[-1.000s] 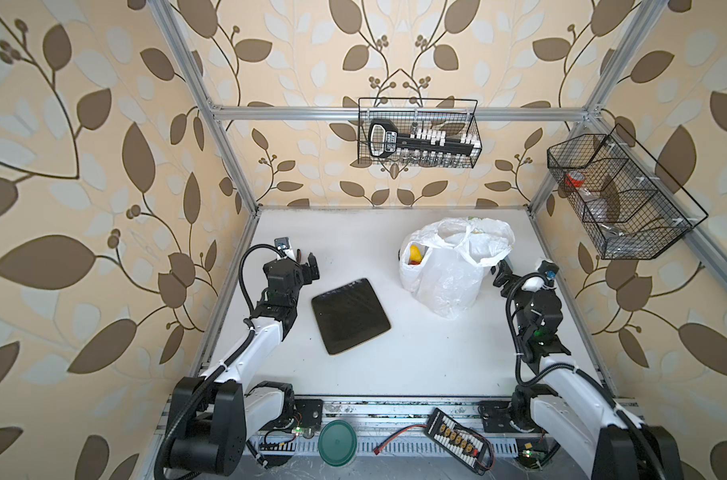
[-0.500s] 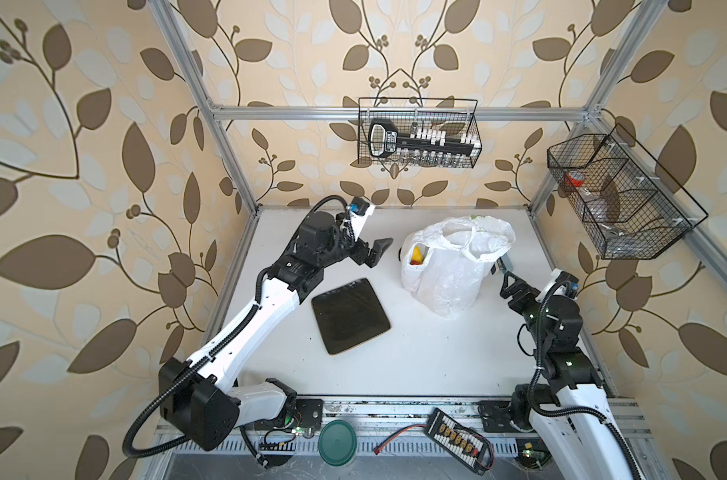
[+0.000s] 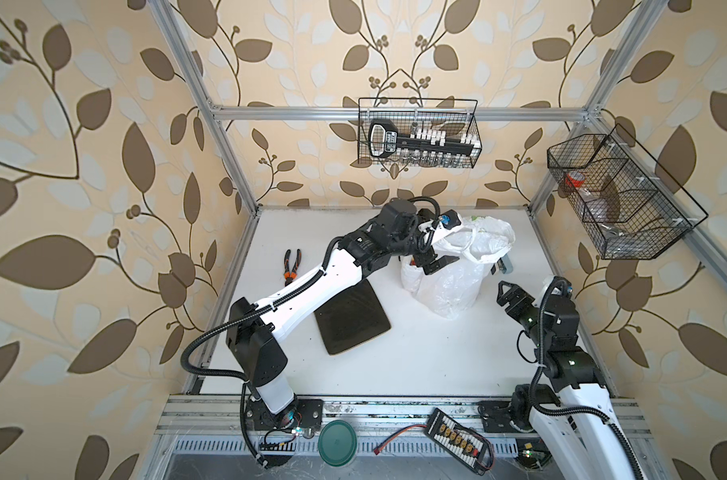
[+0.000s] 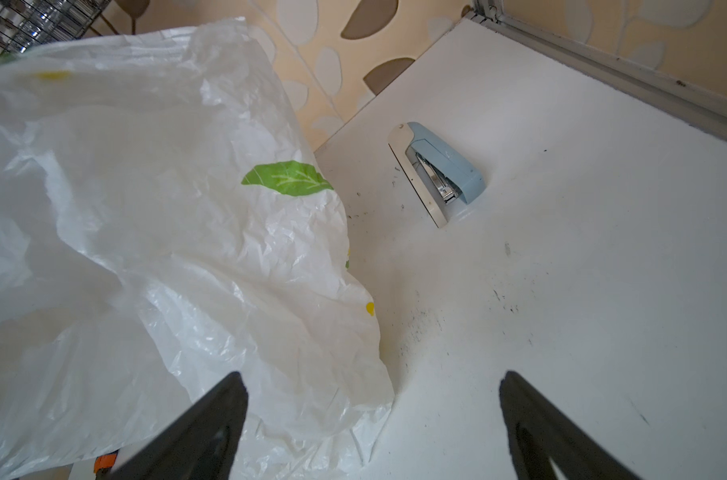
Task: Take the fake fruits out of the plastic bag
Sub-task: 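Grasp the bag handle with the left gripper and lift it while the right gripper approaches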
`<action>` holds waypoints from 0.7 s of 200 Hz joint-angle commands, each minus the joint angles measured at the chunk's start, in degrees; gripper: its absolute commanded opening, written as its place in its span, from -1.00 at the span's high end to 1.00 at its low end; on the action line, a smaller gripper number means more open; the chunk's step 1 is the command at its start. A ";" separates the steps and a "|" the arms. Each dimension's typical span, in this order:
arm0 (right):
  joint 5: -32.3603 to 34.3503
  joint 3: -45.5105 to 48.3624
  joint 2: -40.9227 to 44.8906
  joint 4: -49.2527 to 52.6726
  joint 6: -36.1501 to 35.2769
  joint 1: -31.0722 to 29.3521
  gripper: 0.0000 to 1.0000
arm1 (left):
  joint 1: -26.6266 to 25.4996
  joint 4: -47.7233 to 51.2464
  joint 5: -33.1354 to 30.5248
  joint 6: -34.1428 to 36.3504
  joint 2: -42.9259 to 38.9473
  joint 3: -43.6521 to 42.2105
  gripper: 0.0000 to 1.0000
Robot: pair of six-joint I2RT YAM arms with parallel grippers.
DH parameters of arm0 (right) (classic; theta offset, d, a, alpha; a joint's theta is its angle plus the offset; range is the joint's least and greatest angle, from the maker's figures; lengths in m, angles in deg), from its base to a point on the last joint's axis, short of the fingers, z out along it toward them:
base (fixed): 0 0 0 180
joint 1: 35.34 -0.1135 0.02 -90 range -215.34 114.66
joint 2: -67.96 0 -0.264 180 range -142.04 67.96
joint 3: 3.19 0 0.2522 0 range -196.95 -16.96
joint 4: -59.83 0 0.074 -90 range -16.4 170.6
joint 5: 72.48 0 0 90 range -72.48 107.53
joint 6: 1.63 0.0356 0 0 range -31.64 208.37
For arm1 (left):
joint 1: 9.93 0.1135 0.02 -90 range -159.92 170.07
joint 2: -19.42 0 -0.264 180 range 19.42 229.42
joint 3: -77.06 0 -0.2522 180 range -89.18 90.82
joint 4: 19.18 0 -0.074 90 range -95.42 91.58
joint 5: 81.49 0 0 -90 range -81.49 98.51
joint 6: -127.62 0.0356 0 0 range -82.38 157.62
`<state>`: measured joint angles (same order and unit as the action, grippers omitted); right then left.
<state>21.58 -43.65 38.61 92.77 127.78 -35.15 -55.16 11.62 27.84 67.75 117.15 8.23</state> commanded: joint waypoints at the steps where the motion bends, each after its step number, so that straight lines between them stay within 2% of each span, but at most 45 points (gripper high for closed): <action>1: 0.76 -1.78 0.97 1.30 -0.74 0.24 -0.90 | -1.28 1.42 -4.95 3.37 1.78 5.24 -0.95; 59: 0.77 -1.86 0.76 1.23 -1.75 0.21 -0.90 | -3.02 1.33 -7.40 3.66 7.03 11.04 -0.93; 123: 2.65 -3.16 3.30 2.98 -2.33 0.18 -0.90 | -3.98 1.69 -9.28 3.84 11.71 15.97 -0.60; 140: 3.31 -4.32 3.80 3.48 -2.32 0.19 -0.88 | -4.07 1.45 -10.07 3.48 12.17 15.99 -0.44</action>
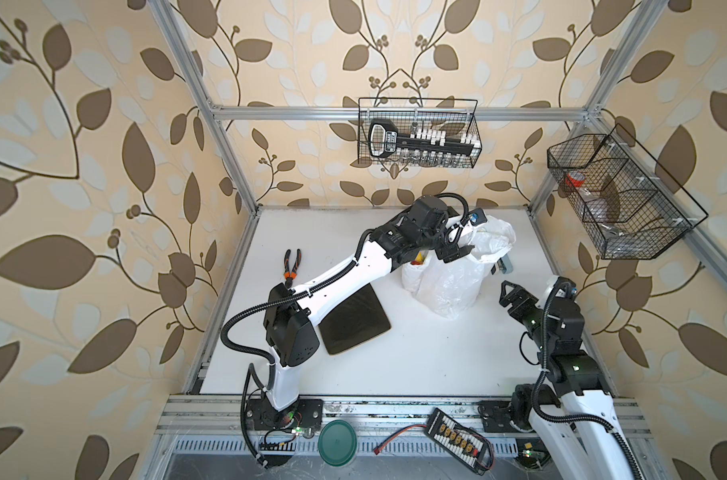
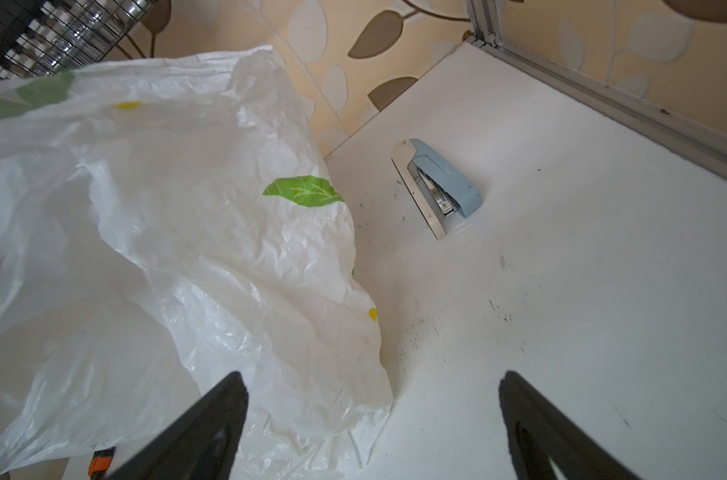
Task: Take the fake fruits out of the plastic bag
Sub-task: 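Grasp the bag handle with the left gripper and lift it while the right gripper approaches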
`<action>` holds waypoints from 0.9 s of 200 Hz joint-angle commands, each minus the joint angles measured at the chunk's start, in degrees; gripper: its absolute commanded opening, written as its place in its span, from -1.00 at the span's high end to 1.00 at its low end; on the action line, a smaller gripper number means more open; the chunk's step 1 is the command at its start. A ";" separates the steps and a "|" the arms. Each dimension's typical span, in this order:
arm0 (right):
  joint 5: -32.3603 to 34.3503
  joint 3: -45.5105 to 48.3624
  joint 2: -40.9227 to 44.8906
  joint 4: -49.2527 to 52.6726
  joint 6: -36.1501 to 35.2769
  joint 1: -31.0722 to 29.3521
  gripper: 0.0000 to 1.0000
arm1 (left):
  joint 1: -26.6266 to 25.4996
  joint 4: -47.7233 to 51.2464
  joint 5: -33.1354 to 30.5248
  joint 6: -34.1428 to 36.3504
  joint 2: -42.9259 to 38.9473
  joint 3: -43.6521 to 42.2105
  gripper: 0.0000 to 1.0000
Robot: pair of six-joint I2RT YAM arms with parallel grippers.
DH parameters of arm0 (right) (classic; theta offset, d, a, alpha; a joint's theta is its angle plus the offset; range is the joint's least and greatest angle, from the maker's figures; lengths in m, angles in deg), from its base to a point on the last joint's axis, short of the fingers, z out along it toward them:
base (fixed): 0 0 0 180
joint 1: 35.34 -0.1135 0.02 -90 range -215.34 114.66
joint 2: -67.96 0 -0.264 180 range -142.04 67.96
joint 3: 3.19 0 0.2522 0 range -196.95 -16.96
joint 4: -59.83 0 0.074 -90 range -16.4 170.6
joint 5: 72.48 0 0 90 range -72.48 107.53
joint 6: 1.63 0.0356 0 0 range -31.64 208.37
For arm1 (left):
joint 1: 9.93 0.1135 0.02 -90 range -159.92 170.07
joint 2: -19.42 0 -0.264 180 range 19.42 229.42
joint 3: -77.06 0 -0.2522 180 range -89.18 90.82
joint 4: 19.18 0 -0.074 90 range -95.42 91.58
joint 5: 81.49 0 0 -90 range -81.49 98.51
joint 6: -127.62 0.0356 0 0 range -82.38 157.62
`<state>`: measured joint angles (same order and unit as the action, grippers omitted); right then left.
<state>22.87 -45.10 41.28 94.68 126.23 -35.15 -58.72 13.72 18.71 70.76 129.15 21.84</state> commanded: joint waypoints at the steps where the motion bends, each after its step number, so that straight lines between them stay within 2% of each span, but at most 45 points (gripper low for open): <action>1: 2.03 -2.97 1.20 1.68 -0.77 0.18 -0.88 | -0.51 -0.66 -1.04 0.44 0.19 2.37 -0.43; 19: 2.52 -4.79 1.28 2.24 -0.90 0.21 -0.87 | -0.56 -1.82 -3.08 -0.20 0.37 2.31 -0.17; 44: 1.44 -8.02 0.91 3.07 -1.85 0.24 -0.83 | -0.52 -4.57 -6.80 -0.82 -0.19 1.63 0.43; 69: -3.37 -12.21 -0.12 3.14 -1.85 0.19 -0.81 | -0.53 -7.19 -7.96 -1.98 -1.64 0.28 0.71; 112: -13.25 -20.81 -6.54 2.30 6.93 0.18 -0.82 | -0.18 -10.58 -7.29 -12.02 -4.51 -3.02 1.00; 137: -14.04 -23.28 -11.00 3.00 12.60 0.20 -0.81 | -0.16 -12.02 -6.74 -17.65 -6.31 -5.37 1.00; 180: -17.75 -25.37 -19.09 0.52 16.80 0.18 -0.67 | -0.19 -14.72 -5.91 -24.80 -8.98 -8.88 1.00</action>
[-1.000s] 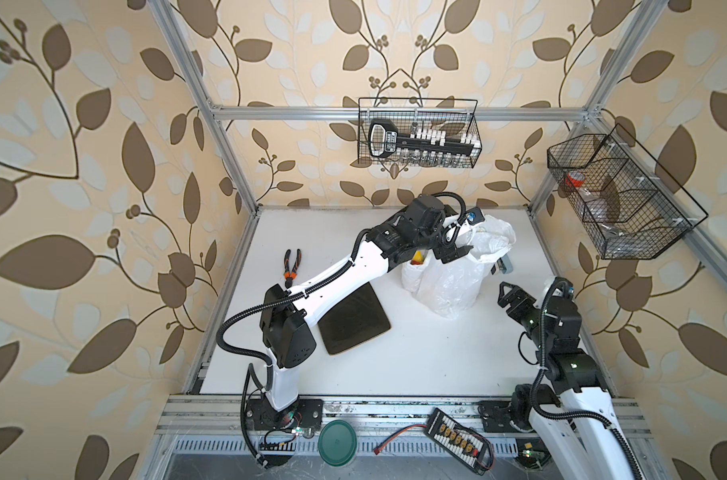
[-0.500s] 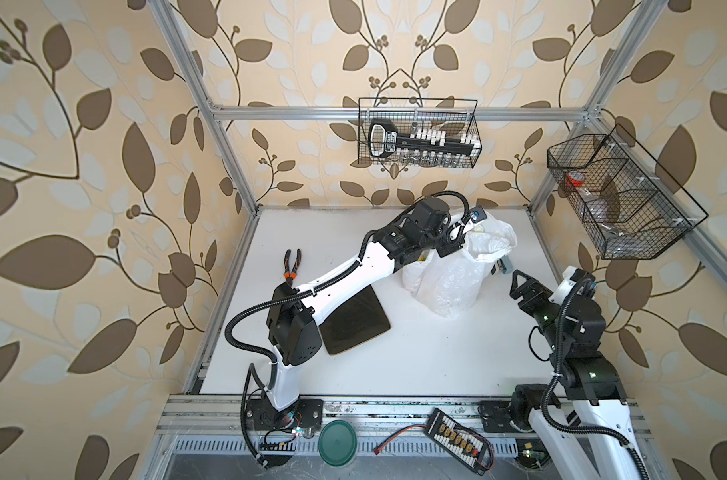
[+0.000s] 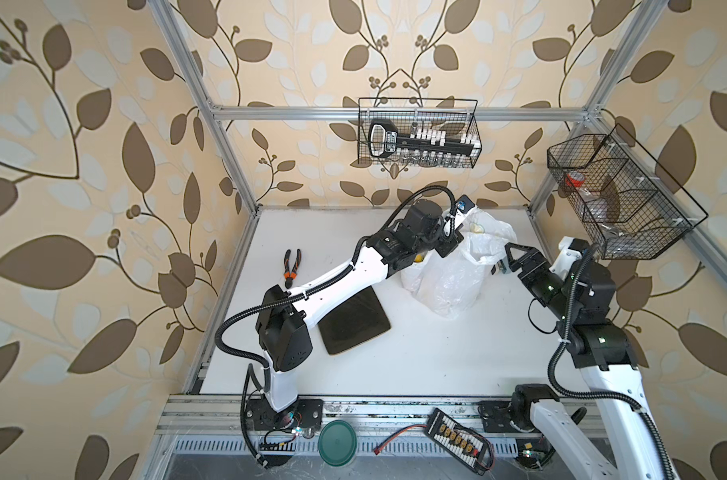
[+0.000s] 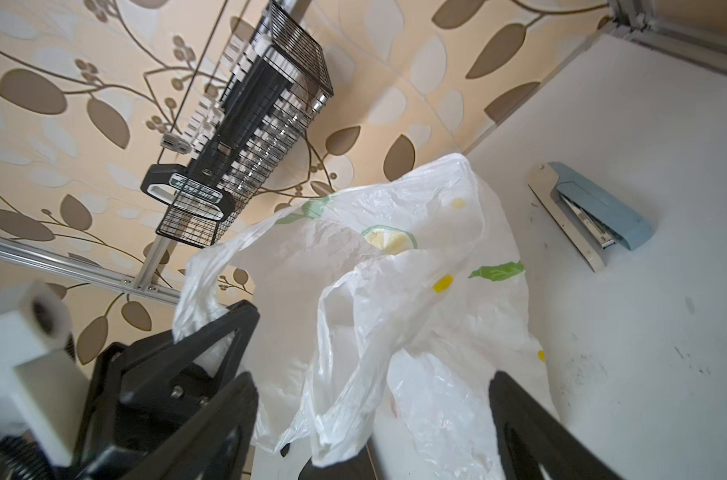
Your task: Take the fake fruits out of the plastic bag
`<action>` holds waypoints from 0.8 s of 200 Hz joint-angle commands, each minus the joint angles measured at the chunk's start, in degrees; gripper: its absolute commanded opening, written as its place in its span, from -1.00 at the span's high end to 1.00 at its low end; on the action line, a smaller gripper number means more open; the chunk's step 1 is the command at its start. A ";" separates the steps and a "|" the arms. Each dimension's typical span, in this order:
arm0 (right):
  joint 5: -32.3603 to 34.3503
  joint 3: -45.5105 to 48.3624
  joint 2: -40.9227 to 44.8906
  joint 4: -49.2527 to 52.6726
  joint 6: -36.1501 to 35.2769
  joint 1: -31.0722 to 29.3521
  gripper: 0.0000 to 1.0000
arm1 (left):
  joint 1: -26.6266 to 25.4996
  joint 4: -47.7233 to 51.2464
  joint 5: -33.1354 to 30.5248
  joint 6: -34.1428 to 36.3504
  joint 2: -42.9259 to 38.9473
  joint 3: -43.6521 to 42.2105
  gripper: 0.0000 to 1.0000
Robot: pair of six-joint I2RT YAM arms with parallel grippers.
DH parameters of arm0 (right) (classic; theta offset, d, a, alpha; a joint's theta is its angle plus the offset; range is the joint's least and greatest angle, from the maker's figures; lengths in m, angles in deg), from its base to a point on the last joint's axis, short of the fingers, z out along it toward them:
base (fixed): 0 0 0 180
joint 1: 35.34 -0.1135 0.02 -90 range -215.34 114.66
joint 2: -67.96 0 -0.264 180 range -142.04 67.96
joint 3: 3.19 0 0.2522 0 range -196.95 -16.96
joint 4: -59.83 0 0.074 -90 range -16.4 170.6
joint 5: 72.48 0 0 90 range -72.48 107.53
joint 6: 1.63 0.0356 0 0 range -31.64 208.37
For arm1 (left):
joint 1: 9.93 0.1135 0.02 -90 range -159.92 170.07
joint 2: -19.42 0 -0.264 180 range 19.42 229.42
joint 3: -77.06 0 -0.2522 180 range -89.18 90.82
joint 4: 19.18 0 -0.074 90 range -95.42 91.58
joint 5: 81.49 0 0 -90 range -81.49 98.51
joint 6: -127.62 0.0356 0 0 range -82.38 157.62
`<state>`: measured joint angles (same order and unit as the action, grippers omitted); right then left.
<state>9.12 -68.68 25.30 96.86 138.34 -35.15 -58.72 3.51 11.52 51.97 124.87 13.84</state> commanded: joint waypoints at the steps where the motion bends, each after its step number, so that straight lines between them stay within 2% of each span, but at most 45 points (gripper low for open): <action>1: -4.17 -1.84 -3.30 -1.87 4.73 0.17 -0.67 | -0.18 -4.57 1.25 -6.13 -4.71 -0.93 1.00; 27: -6.67 -2.97 -8.31 -5.75 6.34 0.08 -0.42 | 0.09 -4.89 1.34 -8.19 -5.08 -1.20 1.00; 41: -6.86 -3.98 -10.72 -6.23 6.38 -0.01 -0.19 | 0.66 -4.89 1.46 -10.67 -4.73 -0.49 1.00; 49: -6.17 -4.68 -11.90 -6.66 6.07 0.06 -0.04 | 1.27 -4.89 1.87 -12.86 -4.19 0.69 1.00; 67: -4.63 -6.30 -14.06 -10.63 5.84 0.03 0.56 | 3.05 -5.05 2.79 -18.60 -1.89 4.50 1.00; 82: -3.94 -10.07 -16.60 -12.10 4.44 0.10 0.86 | 5.10 -5.65 3.79 -23.56 0.61 8.13 1.00; 93: -3.19 -13.41 -18.58 -12.09 2.96 0.16 0.99 | 6.64 -6.27 4.18 -26.85 2.21 10.77 1.00; 127: 0.39 -22.16 -22.71 -14.70 -4.78 0.57 1.00 | 10.41 -9.74 5.41 -34.83 6.59 18.20 1.00; 148: 1.04 -25.09 -25.52 -17.40 -10.43 0.59 1.00 | 13.50 -15.84 6.69 -42.31 9.30 18.62 1.00; 160: 0.85 -25.43 -26.54 -18.76 -11.60 0.91 1.00 | 14.49 -17.61 7.55 -43.06 11.07 19.50 1.00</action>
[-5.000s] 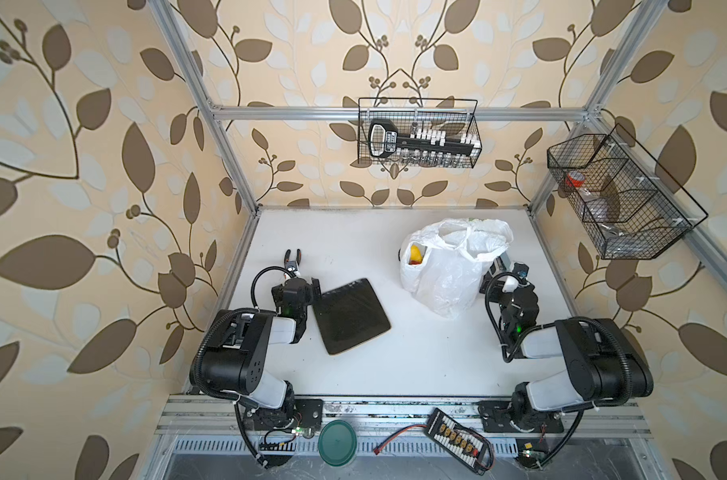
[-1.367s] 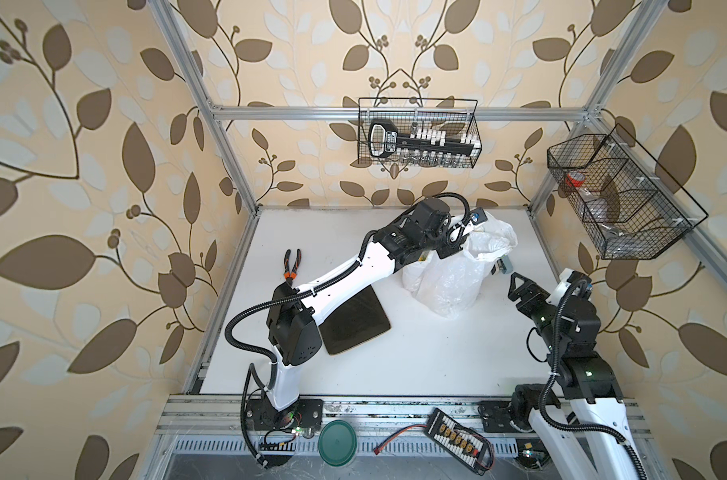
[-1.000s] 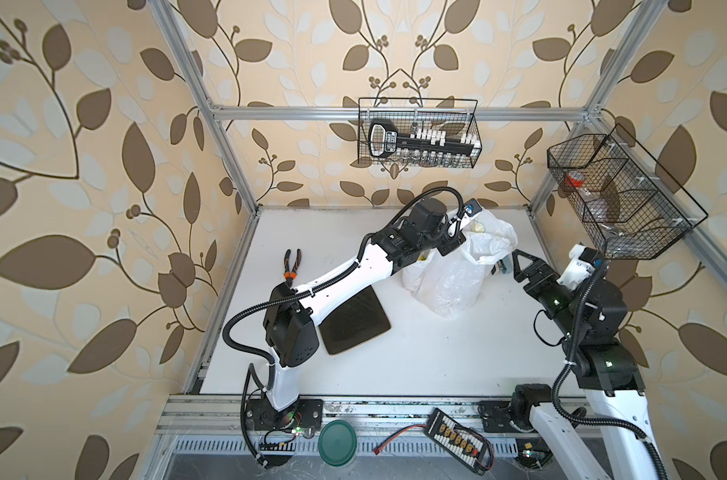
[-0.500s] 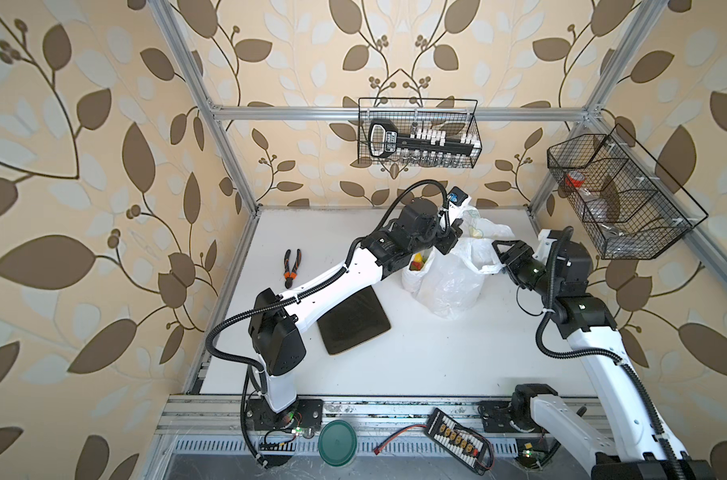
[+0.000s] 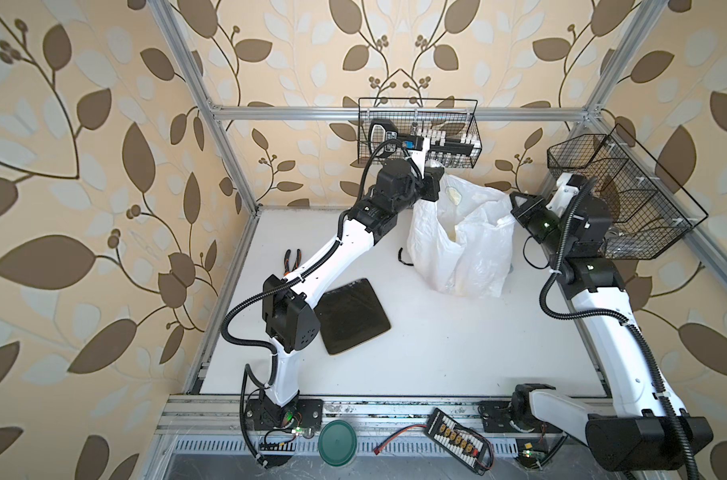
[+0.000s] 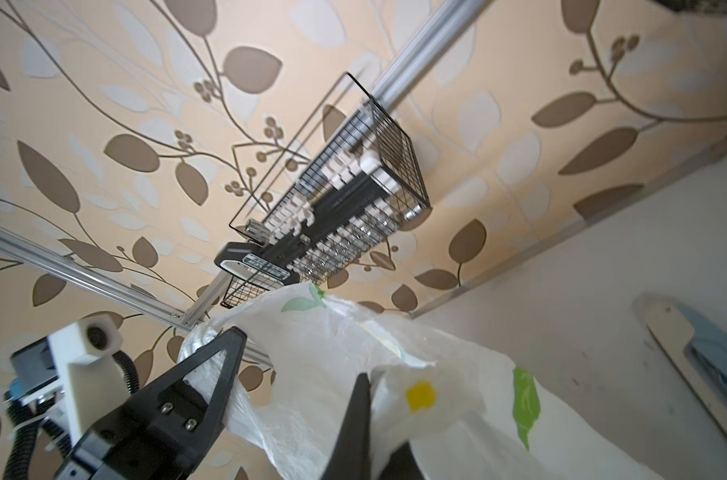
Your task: Take the fake fruits out of the plastic bag
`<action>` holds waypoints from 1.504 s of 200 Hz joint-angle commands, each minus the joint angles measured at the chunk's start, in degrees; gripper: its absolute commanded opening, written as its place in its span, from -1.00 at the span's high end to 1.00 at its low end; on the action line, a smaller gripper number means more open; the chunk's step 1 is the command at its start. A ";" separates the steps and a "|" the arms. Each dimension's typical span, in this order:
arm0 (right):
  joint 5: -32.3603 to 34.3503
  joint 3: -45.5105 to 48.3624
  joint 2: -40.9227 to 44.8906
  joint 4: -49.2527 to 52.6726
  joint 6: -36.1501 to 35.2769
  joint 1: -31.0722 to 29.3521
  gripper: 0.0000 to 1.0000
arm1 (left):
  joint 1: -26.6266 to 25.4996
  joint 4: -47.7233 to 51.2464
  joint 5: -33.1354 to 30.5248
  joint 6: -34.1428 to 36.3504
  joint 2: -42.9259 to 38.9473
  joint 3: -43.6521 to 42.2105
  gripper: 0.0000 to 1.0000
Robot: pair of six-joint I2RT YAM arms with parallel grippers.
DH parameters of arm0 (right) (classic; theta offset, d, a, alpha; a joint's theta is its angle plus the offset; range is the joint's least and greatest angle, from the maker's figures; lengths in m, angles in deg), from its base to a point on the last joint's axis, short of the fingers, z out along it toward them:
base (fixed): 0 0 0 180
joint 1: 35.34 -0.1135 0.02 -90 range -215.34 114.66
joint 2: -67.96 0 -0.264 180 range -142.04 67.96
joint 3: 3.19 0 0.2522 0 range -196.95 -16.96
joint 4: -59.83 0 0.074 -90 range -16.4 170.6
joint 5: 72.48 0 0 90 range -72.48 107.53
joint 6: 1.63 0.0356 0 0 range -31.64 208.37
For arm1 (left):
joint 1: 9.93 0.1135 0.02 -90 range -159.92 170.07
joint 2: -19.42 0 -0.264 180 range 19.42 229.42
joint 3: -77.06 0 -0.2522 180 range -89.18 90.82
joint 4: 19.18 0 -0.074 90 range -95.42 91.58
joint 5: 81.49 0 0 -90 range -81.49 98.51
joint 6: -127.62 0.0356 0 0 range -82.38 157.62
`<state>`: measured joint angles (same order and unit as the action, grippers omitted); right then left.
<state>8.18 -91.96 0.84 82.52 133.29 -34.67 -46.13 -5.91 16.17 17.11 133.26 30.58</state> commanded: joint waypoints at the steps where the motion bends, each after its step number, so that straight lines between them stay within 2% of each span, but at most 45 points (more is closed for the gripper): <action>1: 1.74 -2.16 -2.11 -4.66 -6.62 0.45 1.00 | 2.00 -8.20 2.93 -8.12 2.73 2.84 1.00; 18: 1.15 -1.18 -2.45 -4.91 -7.13 0.57 1.00 | 2.18 -8.42 4.19 -6.38 3.51 2.52 1.00; 34: 0.80 2.62 -0.74 -4.50 -7.13 0.63 1.00 | 2.11 -11.39 6.29 -5.94 1.77 -1.91 1.00; 56: 0.62 10.60 4.36 -2.46 -6.43 0.57 1.00 | 2.11 -17.05 7.78 -6.08 -3.11 -15.34 1.00; 75: -2.67 17.77 9.70 2.06 -4.00 0.61 1.00 | 2.11 -20.06 8.71 -5.94 -7.99 -25.46 1.00; 100: -5.95 25.31 17.48 11.79 -0.18 0.57 1.00 | 1.89 -20.47 9.33 -6.02 -13.95 -35.56 1.00; 121: -5.31 28.20 23.32 20.86 2.83 0.63 1.00 | 1.29 -18.49 9.44 -5.90 -18.61 -41.30 1.00; 163: 4.08 29.07 29.93 43.54 8.67 0.64 0.96 | -0.60 -17.26 5.91 -6.89 -27.29 -51.92 1.00; 189: 4.96 32.52 30.95 48.12 14.89 0.57 0.53 | -1.30 -16.85 5.45 -8.52 -29.11 -55.03 1.00; 198: 4.52 33.05 31.33 47.90 15.30 0.65 0.26 | -1.37 -16.51 5.45 -8.75 -29.28 -55.48 1.00; 215: 6.24 31.60 32.20 47.84 13.81 0.57 -0.05 | -1.38 -15.71 4.78 -9.25 -29.64 -55.86 1.00; 234: 13.23 26.47 33.91 49.49 12.15 0.58 -0.39 | -1.39 -15.09 4.37 -9.29 -29.81 -55.70 1.00; 250: 20.88 20.63 35.20 50.99 9.45 0.64 -0.97 | -1.40 -14.47 4.31 -9.32 -29.65 -55.27 1.00; 263: 25.83 16.21 35.14 51.18 5.60 0.58 -0.99 | -1.34 -14.28 4.55 -9.26 -29.59 -55.16 1.00; 277: 27.56 12.41 33.94 49.66 1.60 0.60 -0.99 | -1.37 -14.27 4.96 -9.44 -29.40 -55.06 1.00; 301: 17.55 7.96 29.86 43.23 -7.90 0.62 -0.99 | -1.40 -14.20 6.35 -10.01 -28.94 -54.56 1.00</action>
<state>28.99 -80.88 34.53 129.58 135.83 -34.08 -47.44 -19.26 21.55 8.36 105.00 -25.37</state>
